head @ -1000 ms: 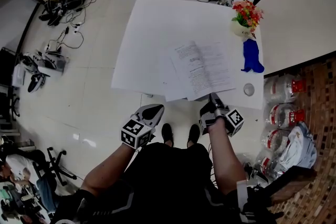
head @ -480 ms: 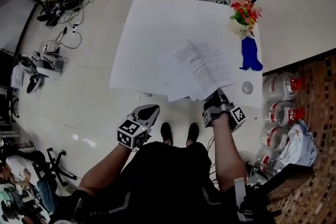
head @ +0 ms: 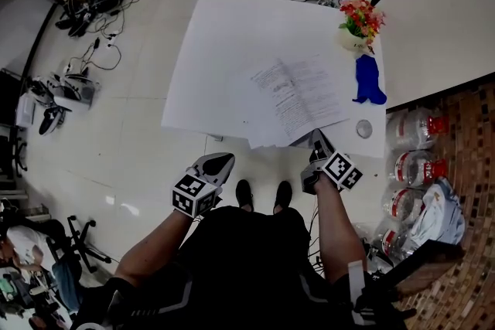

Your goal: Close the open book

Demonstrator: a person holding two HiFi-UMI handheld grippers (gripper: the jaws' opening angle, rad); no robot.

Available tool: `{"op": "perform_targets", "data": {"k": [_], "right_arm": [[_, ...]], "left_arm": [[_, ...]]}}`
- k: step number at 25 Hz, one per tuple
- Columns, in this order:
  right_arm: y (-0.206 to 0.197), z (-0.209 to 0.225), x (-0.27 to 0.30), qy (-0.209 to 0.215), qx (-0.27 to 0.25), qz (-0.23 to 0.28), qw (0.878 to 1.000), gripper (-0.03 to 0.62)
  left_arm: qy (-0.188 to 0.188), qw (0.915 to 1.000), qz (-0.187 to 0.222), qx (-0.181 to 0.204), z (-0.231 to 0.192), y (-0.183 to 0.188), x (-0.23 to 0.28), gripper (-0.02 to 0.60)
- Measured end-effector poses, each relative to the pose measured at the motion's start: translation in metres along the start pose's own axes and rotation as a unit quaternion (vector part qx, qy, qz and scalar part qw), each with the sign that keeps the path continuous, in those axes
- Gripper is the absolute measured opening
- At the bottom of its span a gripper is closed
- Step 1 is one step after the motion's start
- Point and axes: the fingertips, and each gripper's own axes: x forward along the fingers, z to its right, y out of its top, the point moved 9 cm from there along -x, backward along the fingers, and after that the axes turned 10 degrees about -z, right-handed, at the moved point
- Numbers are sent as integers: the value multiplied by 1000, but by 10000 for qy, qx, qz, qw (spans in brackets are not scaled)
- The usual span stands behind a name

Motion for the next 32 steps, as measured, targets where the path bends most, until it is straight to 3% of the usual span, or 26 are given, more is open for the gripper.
{"op": "perform_targets", "data": {"k": [1,3,5,7,9,11,15,17,19,22,25,29,30,31,32], "right_arm": [[1,-7,0,-159,-689,-111,9974,0],[2,-21,-1,-378,-1960,-296,9794,0],[0,-32,-1,-587,-3004,-448,9510,0],[-4,-43,0,-838,-3976,-644,9114,0],[-12,-54,1,-1111,-4993,-885,8547,5],[-18,-63,5,-1350,-5908,-1136,7873,82],[-25,-63,15,-1677,-7249,-1405,6532,94],[-26,-61,21,-1728,-7661,-1457,6017,94],[-29,-61,27,-1690,-7962,-1482,5618,94],[-35,-62,33,-1589,-8277,-1504,5167,94],[-42,-66,35,-1559,-8483,-1455,4847,94],[-54,-69,43,-1728,-8765,-1479,4243,94],[-56,-70,46,-1756,-8781,-1500,4191,94],[-57,-71,47,-1762,-8764,-1494,4225,93],[-56,-73,47,-1741,-8711,-1454,4356,92]], "left_arm": [[-5,10000,3,6,1,0,0,-5],[12,10000,25,-11,2,-1,0,-5],[51,10000,48,-44,1,-1,0,-5],[82,9999,85,-85,1,-1,-2,-5],[99,9998,125,-127,2,-2,-2,-5],[117,9997,144,-143,3,-2,-3,-5],[164,9995,193,-163,5,-2,-5,-5],[196,9994,210,-176,6,-2,-5,-5],[228,9993,216,-191,7,-2,-6,-5],[292,9990,239,-232,7,-4,-10,-5],[363,9986,269,-279,6,-6,-14,-5],[399,9983,267,-324,6,-9,-14,-5],[400,9983,269,-323,6,-9,-14,-5],[400,9983,277,-321,6,-10,-15,-5],[402,9983,286,-319,6,-10,-16,-5]]}}
